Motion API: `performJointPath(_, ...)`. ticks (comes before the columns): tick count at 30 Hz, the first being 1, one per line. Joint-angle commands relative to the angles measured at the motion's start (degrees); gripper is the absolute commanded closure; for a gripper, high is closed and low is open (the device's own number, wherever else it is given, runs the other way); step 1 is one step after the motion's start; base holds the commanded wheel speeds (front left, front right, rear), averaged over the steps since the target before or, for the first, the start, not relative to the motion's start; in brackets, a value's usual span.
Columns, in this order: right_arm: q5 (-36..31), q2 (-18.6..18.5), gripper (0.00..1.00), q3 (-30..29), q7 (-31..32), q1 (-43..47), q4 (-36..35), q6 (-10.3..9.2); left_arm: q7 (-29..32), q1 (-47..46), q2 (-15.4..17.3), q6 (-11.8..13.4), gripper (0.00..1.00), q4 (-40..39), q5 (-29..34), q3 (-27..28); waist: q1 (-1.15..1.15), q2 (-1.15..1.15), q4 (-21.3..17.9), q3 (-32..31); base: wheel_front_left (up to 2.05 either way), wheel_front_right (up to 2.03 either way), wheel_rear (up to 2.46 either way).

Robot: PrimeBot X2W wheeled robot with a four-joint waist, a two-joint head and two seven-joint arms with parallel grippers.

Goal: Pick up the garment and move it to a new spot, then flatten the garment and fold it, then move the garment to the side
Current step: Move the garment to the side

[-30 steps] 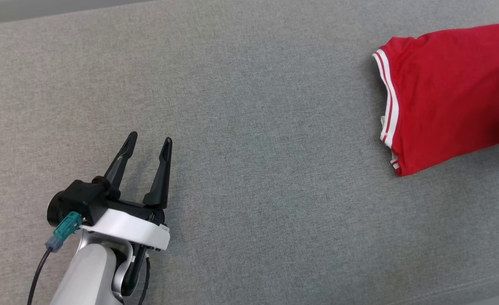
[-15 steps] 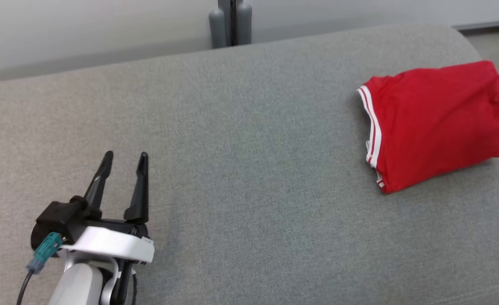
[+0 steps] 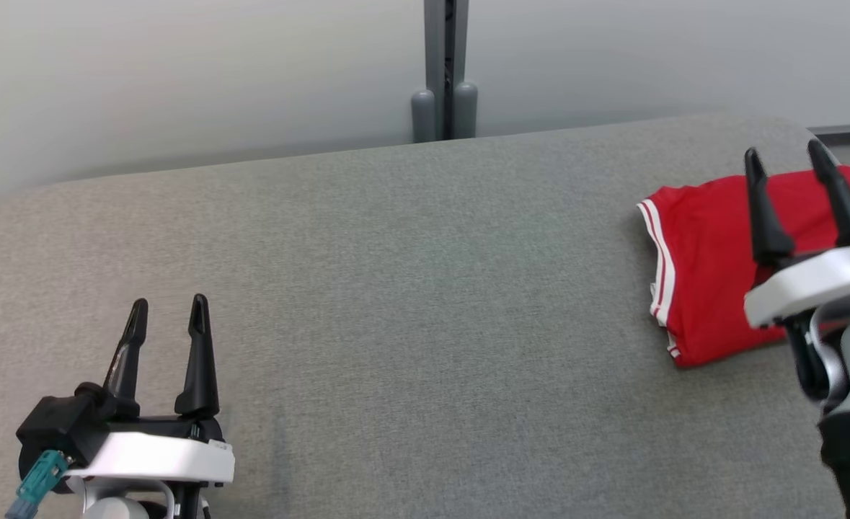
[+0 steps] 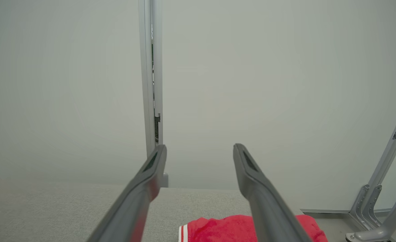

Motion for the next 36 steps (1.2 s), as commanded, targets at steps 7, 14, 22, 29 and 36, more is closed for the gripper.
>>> performJointPath(7,3.23,1.69,0.00,0.90,2.42,13.11,-12.11,-0.01,-0.20,3.21,-0.84,0.17,0.00,-0.99,0.49,0.83,0.00,0.00,3.64,-2.55,0.00,0.00,0.00)
performJointPath(14,1.72,5.15,0.00,-1.34,1.96,21.77,-15.70,0.00,-0.21,5.49,-2.16,-0.12,0.00,-0.74,3.41,1.29,0.00,0.00,5.05,-3.84,0.00,0.00,0.00)
performJointPath(22,1.12,7.75,0.00,0.09,1.38,25.89,-15.95,0.00,-0.22,6.66,-3.72,-1.43,0.00,0.94,6.35,2.24,0.00,0.00,5.13,-4.46,0.00,0.00,0.00)
performJointPath(29,0.73,8.36,0.00,0.37,1.68,25.78,-15.61,0.00,-0.22,6.47,-4.26,-2.33,0.00,1.70,7.25,3.43,0.00,0.00,4.87,-4.43,0.00,0.00,0.00)
performJointPath(36,0.49,8.54,0.00,0.04,1.52,25.66,-15.84,0.00,-0.22,5.97,-4.61,-2.82,0.00,2.27,7.98,3.83,0.00,0.00,5.04,-4.38,0.00,0.00,0.00)
